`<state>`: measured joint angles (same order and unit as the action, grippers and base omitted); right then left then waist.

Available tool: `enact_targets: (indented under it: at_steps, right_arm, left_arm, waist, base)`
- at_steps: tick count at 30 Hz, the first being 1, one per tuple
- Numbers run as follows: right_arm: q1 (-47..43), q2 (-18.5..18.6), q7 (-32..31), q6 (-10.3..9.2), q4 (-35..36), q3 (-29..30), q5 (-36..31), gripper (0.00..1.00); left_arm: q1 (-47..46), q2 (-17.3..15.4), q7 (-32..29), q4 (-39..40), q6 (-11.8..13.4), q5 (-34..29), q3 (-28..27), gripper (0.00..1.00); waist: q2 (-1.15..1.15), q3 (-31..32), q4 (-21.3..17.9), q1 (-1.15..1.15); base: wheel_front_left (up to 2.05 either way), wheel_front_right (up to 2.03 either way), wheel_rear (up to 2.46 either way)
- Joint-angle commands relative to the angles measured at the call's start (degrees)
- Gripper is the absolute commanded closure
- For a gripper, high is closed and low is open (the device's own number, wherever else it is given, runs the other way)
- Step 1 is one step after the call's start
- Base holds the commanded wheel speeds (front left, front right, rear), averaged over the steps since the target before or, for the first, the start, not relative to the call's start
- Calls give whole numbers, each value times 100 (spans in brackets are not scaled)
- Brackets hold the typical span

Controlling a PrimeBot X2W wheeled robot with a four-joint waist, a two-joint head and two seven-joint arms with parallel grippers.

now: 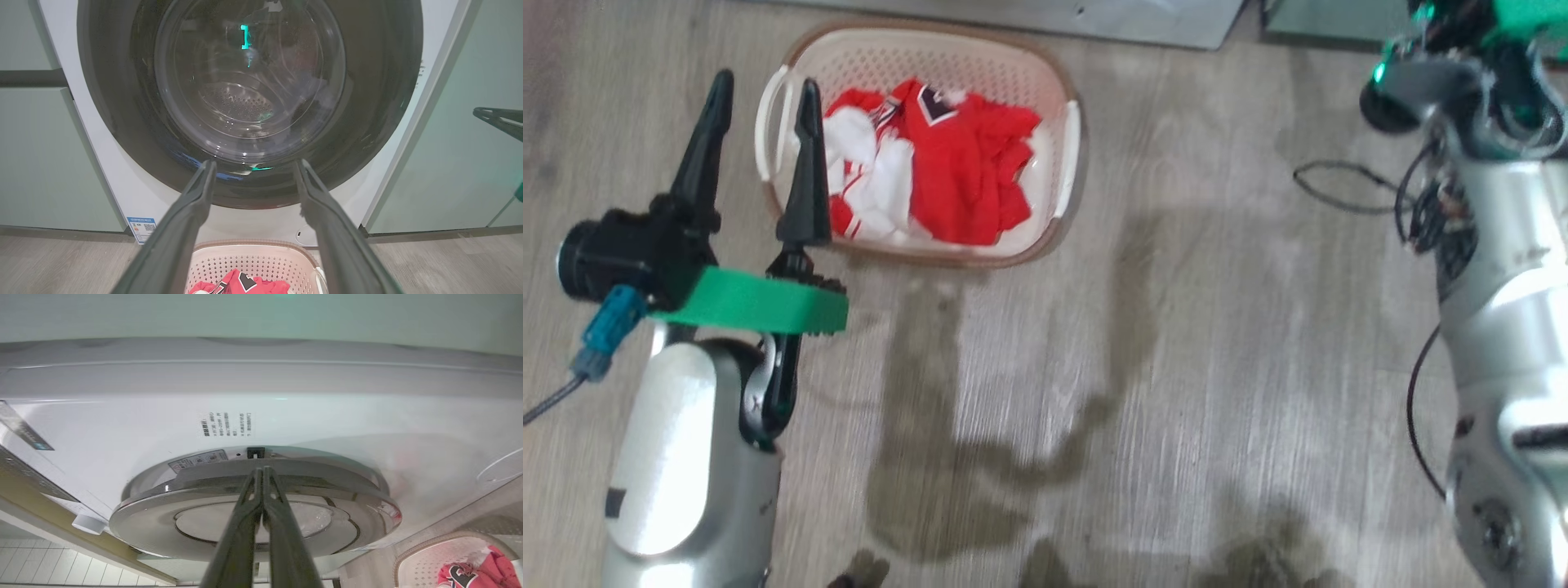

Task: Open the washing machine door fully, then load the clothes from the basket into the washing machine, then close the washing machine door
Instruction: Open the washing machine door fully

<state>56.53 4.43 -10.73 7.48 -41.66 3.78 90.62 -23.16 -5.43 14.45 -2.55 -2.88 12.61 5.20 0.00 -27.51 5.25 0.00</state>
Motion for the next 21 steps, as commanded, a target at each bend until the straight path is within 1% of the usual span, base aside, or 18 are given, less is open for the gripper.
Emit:
enact_targets:
  at_steps: [1, 5, 11, 17, 21]
  right_arm:
    - [332, -32, -99, 1, 51, -90, 74, 100]
    - [976, 29, -341, 1, -413, -169, 97, 100]
    - [1735, 99, -432, 1, -897, -203, 83, 100]
    - [2219, 210, -465, 1, -1239, -253, -2, 100]
    - [2472, 262, -588, 1, -1480, -397, -141, 100]
  left_arm:
    - [-182, -76, 55, 233, -25, -21, -215, 0]
    - [-315, 30, 55, 215, -82, -4, -213, 0]
    - [-442, 130, 55, 196, -166, -33, -201, 0]
    - [-500, 190, 55, 173, -218, -83, -199, 0]
    - [-515, 212, 55, 149, -247, -126, -188, 0]
  waist:
    - [0, -237, 209, 0]
    - [0, -394, 336, 0]
    - [0, -541, 476, 0]
    - [0, -619, 578, 0]
    - [0, -670, 625, 0]
  base:
    - [0, 0, 0]
    - [0, 0, 0]
    - [0, 0, 0]
    - [0, 0, 0]
    - [0, 0, 0]
